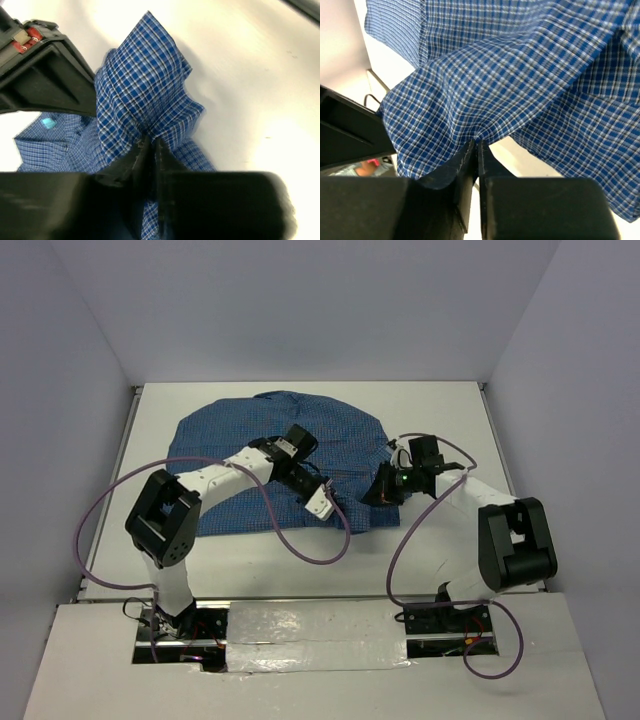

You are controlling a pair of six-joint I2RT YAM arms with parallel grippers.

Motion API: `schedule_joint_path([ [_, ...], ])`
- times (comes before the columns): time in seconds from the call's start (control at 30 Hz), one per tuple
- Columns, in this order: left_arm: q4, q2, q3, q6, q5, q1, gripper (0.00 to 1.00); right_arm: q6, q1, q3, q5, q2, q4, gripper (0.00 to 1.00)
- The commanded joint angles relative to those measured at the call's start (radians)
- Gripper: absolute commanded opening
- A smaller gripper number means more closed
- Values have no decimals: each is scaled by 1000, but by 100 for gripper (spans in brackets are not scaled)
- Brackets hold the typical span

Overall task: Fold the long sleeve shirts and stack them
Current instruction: Fold the shirt

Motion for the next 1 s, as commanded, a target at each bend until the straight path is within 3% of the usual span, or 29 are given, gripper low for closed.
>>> schedule_joint_path([
  [0.0,-179,25,33,192,68,8,27,19,10,-16,-1,-14,40,10],
  [0.07,-189,27,36,210,54,8,45,21,10,4,23,12,10,12],
  [0.1,-206,27,49,245,34,8,48,21,10,13,71,18,-4,29],
  [0.2,-367,18,49,422,-66,9,53,-13,8,23,163,9,-68,50],
  [0.23,-398,11,43,487,-85,11,53,-24,11,19,233,-20,-85,51],
  [0.33,-421,-24,12,484,-104,16,53,-50,8,-3,356,-124,-121,56],
  [0.4,-392,-64,-16,465,-113,17,53,-53,11,-37,369,-223,-101,67],
  [0.57,-337,-119,-68,421,-119,17,54,-9,57,-161,347,-383,-21,69],
  [0.63,-253,-148,-159,427,-160,8,53,54,100,-240,343,-417,25,67],
  [0.73,0,-272,-407,392,-222,-38,52,143,189,-325,347,-414,88,65],
  [0.8,253,-353,-579,392,-271,-88,52,192,271,-344,370,-403,131,66],
  [0.9,573,-384,-689,271,-315,-150,52,223,324,-367,424,-388,163,68],
  [0.97,630,-362,-692,184,-345,-158,52,245,342,-388,450,-379,178,69],
])
